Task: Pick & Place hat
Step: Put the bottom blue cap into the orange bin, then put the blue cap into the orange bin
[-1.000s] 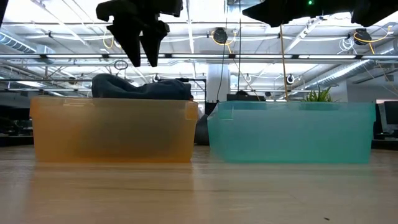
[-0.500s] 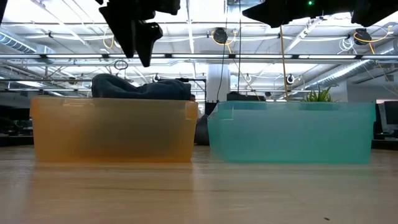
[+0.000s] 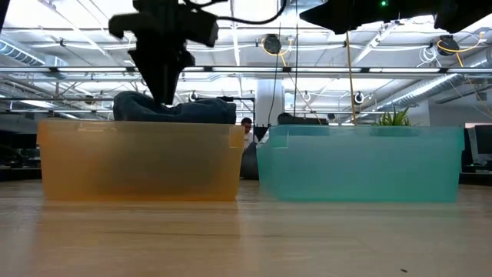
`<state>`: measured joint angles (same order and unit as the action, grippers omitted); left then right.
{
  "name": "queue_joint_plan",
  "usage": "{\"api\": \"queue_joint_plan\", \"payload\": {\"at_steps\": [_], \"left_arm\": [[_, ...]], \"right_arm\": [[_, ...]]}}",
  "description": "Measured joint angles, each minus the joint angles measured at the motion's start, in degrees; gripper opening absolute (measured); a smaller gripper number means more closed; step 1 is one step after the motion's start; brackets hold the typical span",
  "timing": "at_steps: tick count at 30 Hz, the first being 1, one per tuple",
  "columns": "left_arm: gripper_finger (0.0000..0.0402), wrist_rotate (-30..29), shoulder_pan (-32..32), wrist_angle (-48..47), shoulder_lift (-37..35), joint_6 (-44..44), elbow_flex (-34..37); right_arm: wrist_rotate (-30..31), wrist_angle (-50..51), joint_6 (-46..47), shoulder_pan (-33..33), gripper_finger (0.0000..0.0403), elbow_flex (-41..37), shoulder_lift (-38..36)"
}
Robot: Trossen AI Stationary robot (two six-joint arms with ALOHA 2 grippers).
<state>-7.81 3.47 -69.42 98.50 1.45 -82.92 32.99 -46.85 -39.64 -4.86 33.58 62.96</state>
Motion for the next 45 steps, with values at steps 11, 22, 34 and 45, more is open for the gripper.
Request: {"api": "queue_joint_plan", "payload": {"at_steps": [11, 22, 34, 45], "left_arm": [[0.0006, -0.7, -3.0, 11.1, 0.0, 3.1, 6.5], [0.0043, -0.9, -6.1, 17.3, 0.0, 2.4, 14.2], [0.0051, 4.8, -4.8, 17.0, 0.0, 3.1, 10.6], [0.0207, 4.8, -4.6, 11.5, 0.0, 2.3, 5.7]], "right_arm": [[0.0, 0.4, 0.0, 0.0, 0.0130, 0.0, 0.0], [0.0, 0.4, 0.0, 0.0, 0.0130, 0.0, 0.0], [0.1, 0.4, 0.0, 0.0, 0.0130, 0.0, 0.0], [0.2, 0.4, 0.0, 0.0, 0.0130, 0.0, 0.0]]}}
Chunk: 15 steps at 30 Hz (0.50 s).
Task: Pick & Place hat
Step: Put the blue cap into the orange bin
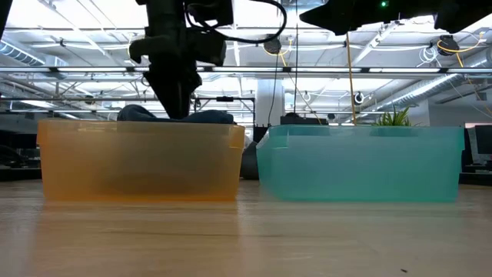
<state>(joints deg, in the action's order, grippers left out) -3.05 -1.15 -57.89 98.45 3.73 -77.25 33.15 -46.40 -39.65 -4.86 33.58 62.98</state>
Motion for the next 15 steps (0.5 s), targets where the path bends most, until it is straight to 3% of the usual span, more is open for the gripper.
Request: {"api": "queue_joint_plan", "payload": {"at_steps": [5, 8, 11, 15], "left_arm": [[0.0260, 0.0, -0.1, -5.6, 0.0, 0.0, -2.7], [0.0280, -0.4, -0.8, -7.6, 0.0, 0.0, -3.7], [0.0290, -0.6, -2.0, -8.4, -0.7, 0.8, -4.0], [0.0285, -0.7, -3.9, -8.4, -3.2, 2.9, -3.9]], "right_arm": [[0.4, 0.0, 0.1, 0.0, 0.0130, 0.0, 0.0], [4.7, 0.0, 3.9, -0.2, 0.0130, 0.0, 0.0], [9.0, 1.1, 7.6, -0.2, 0.0130, 0.0, 0.0], [8.7, 6.4, 8.5, -0.2, 0.0130, 0.0, 0.0]]}}
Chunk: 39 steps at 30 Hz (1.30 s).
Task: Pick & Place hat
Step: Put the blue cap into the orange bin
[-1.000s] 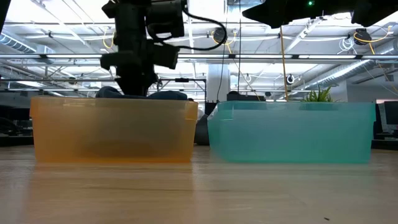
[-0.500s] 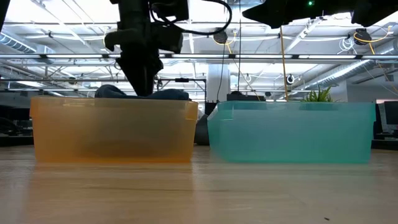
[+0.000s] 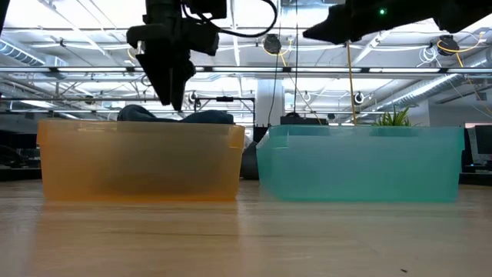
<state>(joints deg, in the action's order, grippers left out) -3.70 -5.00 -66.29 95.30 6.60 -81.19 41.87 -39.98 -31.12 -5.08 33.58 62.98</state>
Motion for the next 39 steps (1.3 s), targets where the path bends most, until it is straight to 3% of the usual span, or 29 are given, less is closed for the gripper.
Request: {"api": "queue_joint_plan", "payload": {"at_steps": [8, 17, 22, 28, 31, 34, 39], "left_arm": [[0.0257, 0.1, -3.0, 4.8, -11.8, 1.5, 0.0], [0.0259, -0.3, -4.1, 11.4, -27.5, 2.7, 0.0], [0.0271, -0.5, -3.1, 17.2, -34.7, 0.9, 0.6], [0.0273, -3.2, -2.0, 30.9, -44.1, 2.3, 12.0], [0.0265, -9.5, -2.1, 37.7, -48.0, 5.6, 20.2], [0.0257, -15.6, -2.2, 46.4, -50.4, 6.3, 27.1], [0.0254, -18.0, -2.2, 52.5, -51.5, 1.9, 32.3]], "right_arm": [[-2.6, 11.5, 9.8, 0.0, 0.0140, 0.0, 0.0], [-6.1, 12.3, 18.3, -0.6, 0.0237, 0.0, 0.0], [-6.2, 10.8, 19.3, -2.4, 0.0264, 0.0, 0.0], [-6.2, 8.0, 20.0, -4.5, 0.0265, 0.0, -0.1], [-6.2, 8.0, 19.7, -5.0, 0.0261, 0.0, -0.1], [-6.1, 8.1, 19.6, -5.1, 0.0259, 0.0, -0.1], [-6.1, 8.3, 19.4, -5.2, 0.0262, 0.0, -0.1]]}}
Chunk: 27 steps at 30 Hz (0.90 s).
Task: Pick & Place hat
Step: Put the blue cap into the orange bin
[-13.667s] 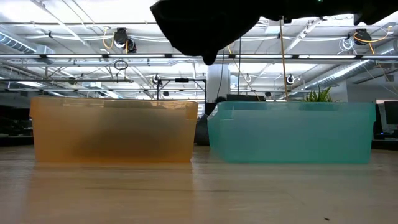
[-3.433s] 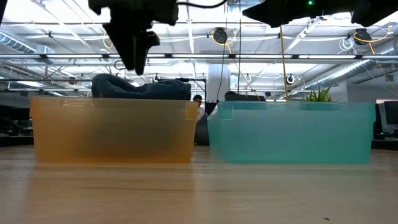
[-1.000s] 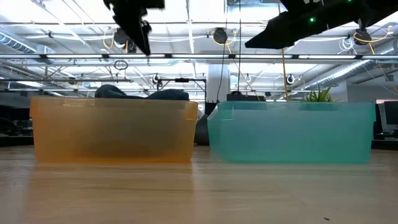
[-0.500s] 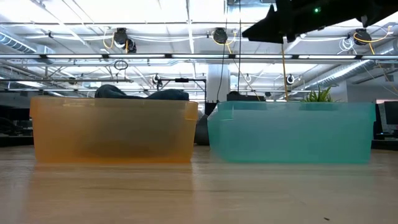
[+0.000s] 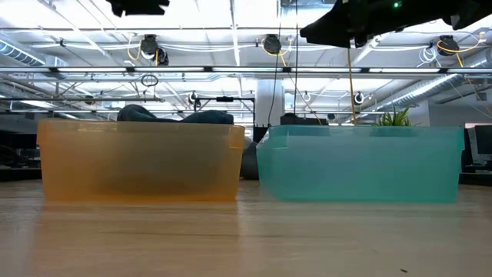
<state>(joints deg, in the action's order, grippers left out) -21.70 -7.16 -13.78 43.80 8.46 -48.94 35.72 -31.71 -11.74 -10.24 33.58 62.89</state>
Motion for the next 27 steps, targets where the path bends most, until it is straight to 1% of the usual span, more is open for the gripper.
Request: {"api": "queue_joint_plan", "payload": {"at_steps": [4, 9, 13, 18, 23, 27], "left_arm": [[0.0253, -3.8, 0.0, -0.9, 0.8, -2.0, 0.7], [0.0248, -3.8, 0.2, -1.3, 0.8, -3.1, 0.6], [0.0254, -3.8, 0.2, 1.0, 0.8, -3.0, 0.6], [0.0277, -3.7, 0.2, -1.1, 0.8, -6.2, 0.6], [0.0310, -3.3, 0.2, -4.3, 0.8, -6.4, 0.6], [0.0333, -3.2, 0.2, -4.5, 0.8, -7.2, 0.6]], "right_arm": [[0.0, 0.0, -1.9, 0.0, 0.0261, 0.0, 0.0], [0.0, 0.0, -2.5, -0.1, 0.0254, 0.0, 0.0], [0.1, -0.4, -2.6, 0.0, 0.0254, 0.0, 0.0], [0.1, -1.0, -2.5, 0.0, 0.0261, 0.0, 0.0], [0.2, -1.6, -2.6, 0.0, 0.0269, 0.0, 0.0], [0.2, -1.7, -5.2, 0.0, 0.0269, 0.0, 0.0]]}}
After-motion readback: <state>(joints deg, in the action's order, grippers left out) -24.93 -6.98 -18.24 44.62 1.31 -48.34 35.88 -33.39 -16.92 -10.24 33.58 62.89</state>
